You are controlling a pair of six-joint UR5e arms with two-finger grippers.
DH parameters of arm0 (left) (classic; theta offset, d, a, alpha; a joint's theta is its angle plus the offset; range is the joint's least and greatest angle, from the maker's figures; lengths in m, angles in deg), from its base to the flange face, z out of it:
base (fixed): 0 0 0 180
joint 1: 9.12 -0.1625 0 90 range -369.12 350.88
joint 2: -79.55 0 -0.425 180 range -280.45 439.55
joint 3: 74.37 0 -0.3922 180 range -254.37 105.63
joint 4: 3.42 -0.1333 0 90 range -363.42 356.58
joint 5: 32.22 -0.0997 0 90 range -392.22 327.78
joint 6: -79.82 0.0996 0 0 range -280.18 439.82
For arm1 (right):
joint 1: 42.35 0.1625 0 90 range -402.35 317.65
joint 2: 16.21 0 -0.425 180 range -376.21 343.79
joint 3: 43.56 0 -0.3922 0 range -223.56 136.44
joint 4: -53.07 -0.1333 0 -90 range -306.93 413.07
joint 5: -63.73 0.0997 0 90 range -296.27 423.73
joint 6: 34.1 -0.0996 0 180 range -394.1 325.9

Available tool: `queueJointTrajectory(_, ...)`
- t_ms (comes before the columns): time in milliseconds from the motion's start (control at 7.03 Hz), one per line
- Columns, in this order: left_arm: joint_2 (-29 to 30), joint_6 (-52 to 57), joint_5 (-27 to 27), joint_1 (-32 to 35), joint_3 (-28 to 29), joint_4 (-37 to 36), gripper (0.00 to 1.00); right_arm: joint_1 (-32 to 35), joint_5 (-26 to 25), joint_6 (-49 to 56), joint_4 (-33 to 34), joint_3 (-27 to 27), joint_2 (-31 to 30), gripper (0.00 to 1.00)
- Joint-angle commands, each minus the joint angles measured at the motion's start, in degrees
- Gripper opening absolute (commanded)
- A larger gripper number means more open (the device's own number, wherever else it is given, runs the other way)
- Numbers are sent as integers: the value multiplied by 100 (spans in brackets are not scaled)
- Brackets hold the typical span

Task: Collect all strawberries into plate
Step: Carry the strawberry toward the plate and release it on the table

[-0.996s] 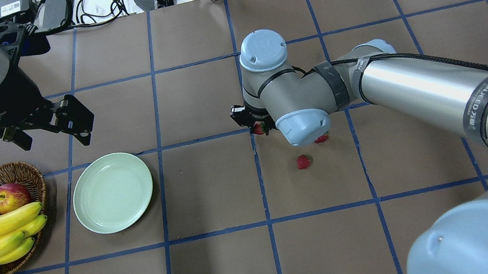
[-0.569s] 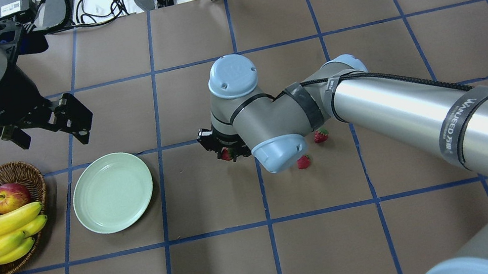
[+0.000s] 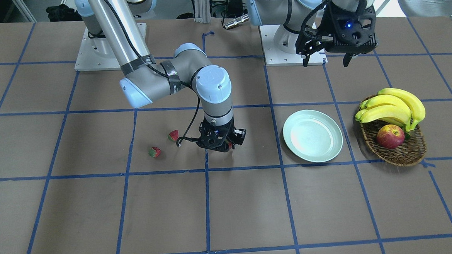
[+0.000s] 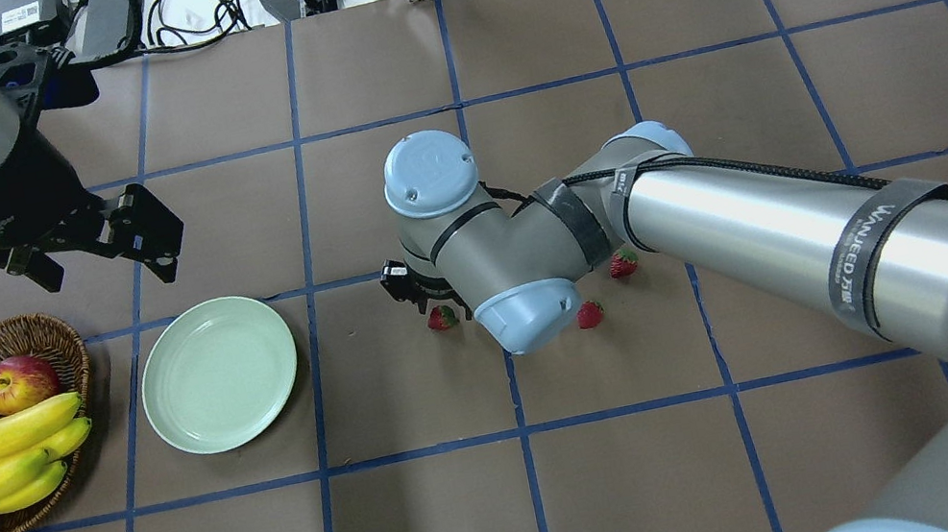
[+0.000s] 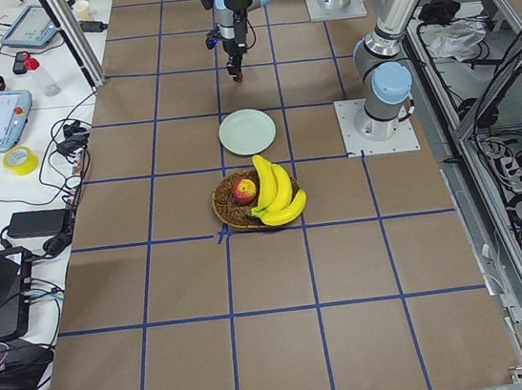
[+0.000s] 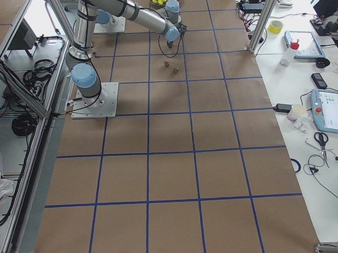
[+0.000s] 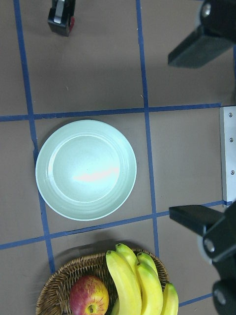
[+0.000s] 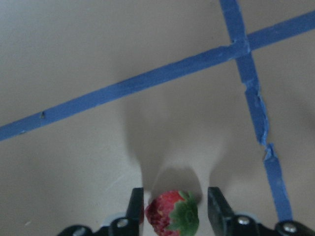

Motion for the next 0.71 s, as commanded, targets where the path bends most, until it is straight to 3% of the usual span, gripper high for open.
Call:
queueJointTrajectory(0, -8, 4, -16, -11, -1, 18, 100, -510, -386, 271, -701, -74, -611, 100)
queueJointTrajectory(142, -8, -5, -7, -11, -1, 27, 100, -766, -464, 367, -1255, -127, -858, 100)
queueJointTrajectory(284, -8, -5, -7, -2, -9, 27, 100, -873, -683, 550, -1382, -371, -1043, 100)
queueJointTrajectory(569, 19, 4, 19, 6, -10, -60, 100, -997, -764, 552, -772, -1143, -1062, 99)
